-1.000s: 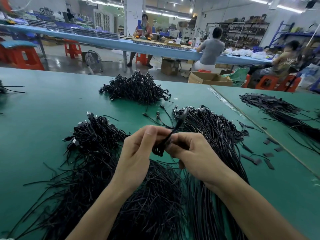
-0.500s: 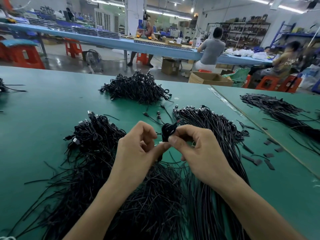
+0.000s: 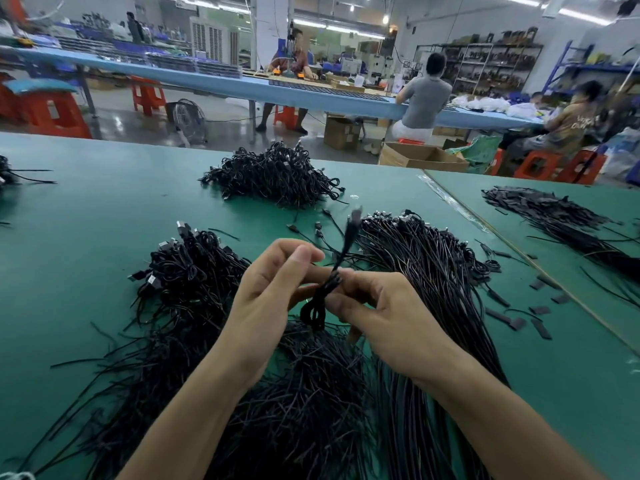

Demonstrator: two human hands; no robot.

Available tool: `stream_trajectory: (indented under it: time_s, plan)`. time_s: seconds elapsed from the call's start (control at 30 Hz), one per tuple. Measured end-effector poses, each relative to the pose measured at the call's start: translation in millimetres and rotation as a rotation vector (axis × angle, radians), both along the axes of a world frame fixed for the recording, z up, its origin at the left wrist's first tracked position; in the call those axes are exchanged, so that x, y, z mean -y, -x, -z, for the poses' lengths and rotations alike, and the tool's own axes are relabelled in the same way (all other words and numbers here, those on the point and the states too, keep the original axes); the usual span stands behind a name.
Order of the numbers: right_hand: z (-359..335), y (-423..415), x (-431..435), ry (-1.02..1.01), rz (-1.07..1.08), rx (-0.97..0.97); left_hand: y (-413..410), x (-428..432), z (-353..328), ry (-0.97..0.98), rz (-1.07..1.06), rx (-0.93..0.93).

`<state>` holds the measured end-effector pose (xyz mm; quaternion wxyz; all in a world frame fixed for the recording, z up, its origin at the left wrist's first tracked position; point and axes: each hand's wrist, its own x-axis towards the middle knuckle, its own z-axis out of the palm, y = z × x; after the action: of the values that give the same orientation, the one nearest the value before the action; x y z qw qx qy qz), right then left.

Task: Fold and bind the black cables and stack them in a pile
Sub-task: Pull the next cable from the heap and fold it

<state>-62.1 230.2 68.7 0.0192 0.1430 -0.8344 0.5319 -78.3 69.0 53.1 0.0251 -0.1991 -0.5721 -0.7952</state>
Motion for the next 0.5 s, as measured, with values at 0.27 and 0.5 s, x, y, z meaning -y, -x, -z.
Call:
stream_trajectory:
  time_s: [0.27,0.5]
  plan:
    - [-3.3,2.8,-7.2,-0.154,0.076,-0.132,3.4,-0.9,10.8,0.348,-0.197,-0.097]
    - [-1.9,0.4,-3.5,-0.260,0.185,-0.298,7.9,5.1,12.4,0.487,-0.191,-0.019]
